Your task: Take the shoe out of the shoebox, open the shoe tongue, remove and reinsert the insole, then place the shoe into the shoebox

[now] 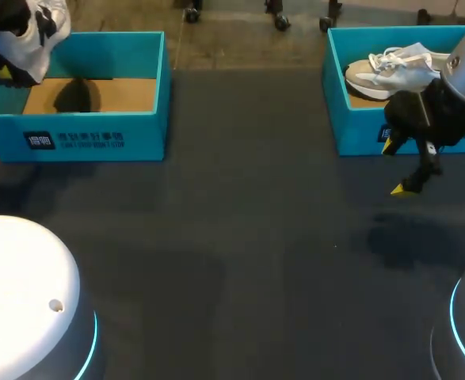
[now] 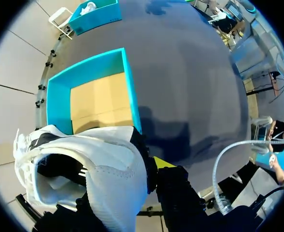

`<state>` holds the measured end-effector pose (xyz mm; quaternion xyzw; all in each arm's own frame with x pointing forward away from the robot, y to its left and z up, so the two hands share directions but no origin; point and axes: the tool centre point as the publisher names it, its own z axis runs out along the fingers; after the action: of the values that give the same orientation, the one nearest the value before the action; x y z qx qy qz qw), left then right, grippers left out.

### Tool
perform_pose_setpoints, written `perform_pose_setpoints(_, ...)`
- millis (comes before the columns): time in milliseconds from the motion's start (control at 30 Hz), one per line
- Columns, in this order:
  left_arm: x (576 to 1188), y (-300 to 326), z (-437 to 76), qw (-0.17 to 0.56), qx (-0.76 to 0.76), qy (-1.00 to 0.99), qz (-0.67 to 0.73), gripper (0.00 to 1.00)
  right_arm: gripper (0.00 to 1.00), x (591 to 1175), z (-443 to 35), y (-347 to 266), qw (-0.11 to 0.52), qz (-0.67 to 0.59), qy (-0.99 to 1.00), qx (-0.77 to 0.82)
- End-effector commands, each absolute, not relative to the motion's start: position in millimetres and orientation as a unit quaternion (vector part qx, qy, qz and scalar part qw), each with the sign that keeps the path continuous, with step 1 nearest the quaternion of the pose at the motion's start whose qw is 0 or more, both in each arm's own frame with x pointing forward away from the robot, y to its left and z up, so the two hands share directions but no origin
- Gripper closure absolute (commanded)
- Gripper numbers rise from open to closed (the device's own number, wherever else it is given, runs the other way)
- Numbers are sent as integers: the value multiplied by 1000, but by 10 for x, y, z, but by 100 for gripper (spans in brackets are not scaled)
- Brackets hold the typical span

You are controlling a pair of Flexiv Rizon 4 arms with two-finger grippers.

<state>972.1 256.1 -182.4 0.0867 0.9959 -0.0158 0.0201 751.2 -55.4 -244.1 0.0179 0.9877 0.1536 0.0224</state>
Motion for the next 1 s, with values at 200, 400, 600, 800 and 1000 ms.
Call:
perform_pose_setpoints(200, 9832, 2877, -1891, 39, 70, 997, -18, 100, 0, 7507, -2448, -553, 23, 153, 988, 18)
perform_pose_setpoints(400, 9980, 3022, -1977, 42, 61, 997, -15, 100, 0, 7507, -2448, -553, 23, 153, 988, 18)
perform_pose_setpoints(600, 10037, 3022, -1999, 54, 55, 997, -11, 100, 0, 7507, -2448, -553, 23, 153, 988, 18)
perform_pose_setpoints(800, 10037, 3022, -1999, 54, 55, 997, -11, 100, 0, 7507, -2448, -553, 23, 153, 988, 18)
perform_pose_setpoints(1000, 9974, 2933, -1966, 45, 156, 987, -6, 100, 0, 7507, -2448, -553, 23, 153, 988, 18)
